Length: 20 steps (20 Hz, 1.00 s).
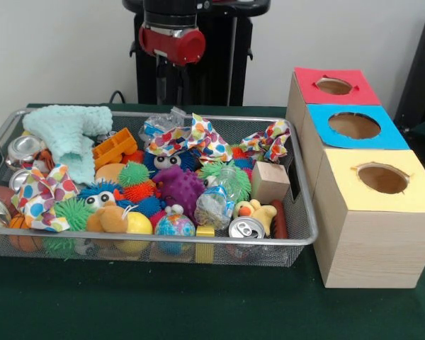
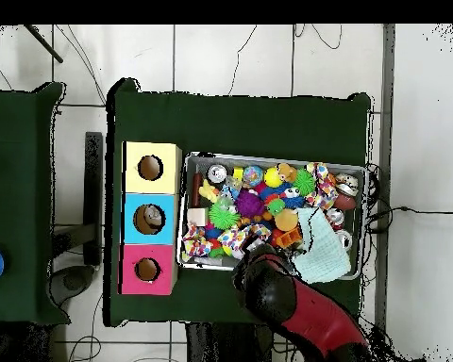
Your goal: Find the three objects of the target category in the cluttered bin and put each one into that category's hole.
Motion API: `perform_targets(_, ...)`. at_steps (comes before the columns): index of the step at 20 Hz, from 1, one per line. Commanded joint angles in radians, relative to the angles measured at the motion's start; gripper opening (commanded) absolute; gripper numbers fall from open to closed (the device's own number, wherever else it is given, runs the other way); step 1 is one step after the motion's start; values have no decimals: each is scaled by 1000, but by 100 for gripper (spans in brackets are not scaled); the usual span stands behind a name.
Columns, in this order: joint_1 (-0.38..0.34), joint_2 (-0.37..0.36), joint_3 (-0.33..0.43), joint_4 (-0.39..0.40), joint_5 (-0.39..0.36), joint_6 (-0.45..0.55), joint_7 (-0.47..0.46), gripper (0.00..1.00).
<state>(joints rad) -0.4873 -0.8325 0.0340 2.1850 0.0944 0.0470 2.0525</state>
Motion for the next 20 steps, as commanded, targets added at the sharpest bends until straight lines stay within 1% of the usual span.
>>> perform_targets(1, -48, 114, 80, 33, 31, -147, 255, 100)
perform_targets(5, -68, 124, 90, 13, 26, -151, 227, 100)
perform_targets(7, -63, 104, 84, 11, 34, -131, 217, 100)
perform_targets(10, -42, 56, 62, 7, 52, -76, 202, 100)
perform_targets(12, -34, 43, 50, 7, 56, -58, 197, 100)
perform_targets(16, -46, 59, 54, 15, 44, -78, 196, 100)
perform_targets(20, -54, 110, 50, -10, 22, -104, 174, 100)
